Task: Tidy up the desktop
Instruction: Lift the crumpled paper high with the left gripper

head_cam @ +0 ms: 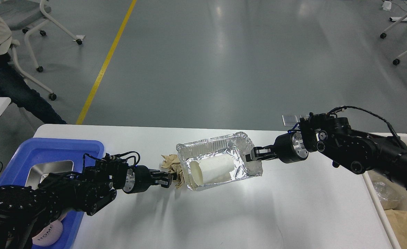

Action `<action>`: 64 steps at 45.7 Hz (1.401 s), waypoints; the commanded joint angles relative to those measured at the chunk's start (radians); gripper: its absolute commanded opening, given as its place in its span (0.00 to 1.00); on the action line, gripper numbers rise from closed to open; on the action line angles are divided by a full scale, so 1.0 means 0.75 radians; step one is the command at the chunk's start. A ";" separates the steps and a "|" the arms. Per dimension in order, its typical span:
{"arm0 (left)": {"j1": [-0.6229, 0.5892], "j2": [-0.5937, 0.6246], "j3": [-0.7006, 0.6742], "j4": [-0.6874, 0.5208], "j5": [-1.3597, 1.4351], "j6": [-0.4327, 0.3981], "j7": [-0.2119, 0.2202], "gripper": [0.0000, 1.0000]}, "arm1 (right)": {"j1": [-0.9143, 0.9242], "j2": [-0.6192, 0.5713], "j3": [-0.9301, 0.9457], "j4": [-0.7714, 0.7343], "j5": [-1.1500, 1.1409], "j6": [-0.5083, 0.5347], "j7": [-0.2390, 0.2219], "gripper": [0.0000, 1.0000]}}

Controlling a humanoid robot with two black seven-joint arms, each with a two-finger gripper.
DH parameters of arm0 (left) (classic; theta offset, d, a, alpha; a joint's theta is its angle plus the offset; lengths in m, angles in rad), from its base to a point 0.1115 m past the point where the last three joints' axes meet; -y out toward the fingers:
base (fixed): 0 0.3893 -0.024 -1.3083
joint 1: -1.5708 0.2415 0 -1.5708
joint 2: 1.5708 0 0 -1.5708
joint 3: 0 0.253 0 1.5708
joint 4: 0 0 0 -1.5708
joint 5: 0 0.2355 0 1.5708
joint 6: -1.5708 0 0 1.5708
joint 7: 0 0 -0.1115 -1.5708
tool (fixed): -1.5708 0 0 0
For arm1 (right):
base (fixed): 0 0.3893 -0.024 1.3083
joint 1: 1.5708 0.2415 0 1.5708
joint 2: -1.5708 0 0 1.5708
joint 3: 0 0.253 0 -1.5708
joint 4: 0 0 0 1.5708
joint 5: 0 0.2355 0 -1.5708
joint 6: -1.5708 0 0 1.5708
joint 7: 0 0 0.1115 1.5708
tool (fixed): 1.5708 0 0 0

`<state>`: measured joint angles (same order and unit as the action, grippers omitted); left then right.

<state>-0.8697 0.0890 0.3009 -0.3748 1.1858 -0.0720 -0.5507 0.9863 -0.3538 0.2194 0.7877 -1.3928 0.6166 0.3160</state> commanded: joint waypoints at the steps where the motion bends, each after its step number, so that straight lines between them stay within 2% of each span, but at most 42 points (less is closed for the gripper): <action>1: -0.002 0.024 -0.013 -0.003 -0.004 -0.002 -0.014 0.00 | 0.000 -0.003 -0.002 -0.001 0.000 0.000 0.000 0.00; 9: -0.059 0.112 -0.019 -0.034 -0.082 -0.020 -0.063 0.00 | 0.000 -0.003 -0.002 -0.001 0.000 0.000 0.000 0.00; 14: -0.090 0.188 -0.023 -0.083 -0.084 -0.070 -0.086 0.00 | 0.000 -0.005 -0.002 -0.003 0.002 0.000 0.002 0.00; 31: -0.307 0.848 -0.035 -0.700 -0.082 -0.084 -0.080 0.00 | -0.008 0.007 0.002 -0.005 0.006 -0.002 0.002 0.00; 41: -0.468 1.123 -0.035 -0.926 -0.074 -0.188 -0.086 0.00 | -0.008 0.026 0.004 -0.009 0.006 -0.002 0.002 0.00; 50: -0.589 1.219 -0.037 -1.042 -0.074 -0.307 -0.084 0.00 | -0.008 0.024 0.004 -0.005 0.006 -0.002 0.002 0.00; 59: -0.659 1.276 -0.039 -1.173 -0.076 -0.346 -0.070 0.00 | -0.008 0.014 0.006 -0.001 0.006 -0.002 0.002 0.00; 64: -0.683 1.252 -0.039 -1.235 -0.076 -0.348 -0.029 0.00 | -0.008 0.018 0.008 -0.001 0.006 -0.002 0.002 0.00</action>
<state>-1.3679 1.0419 0.2721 -1.2632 1.1302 -0.3306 -0.5969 0.9802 -0.3430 0.2240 0.7869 -1.3882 0.6150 0.3176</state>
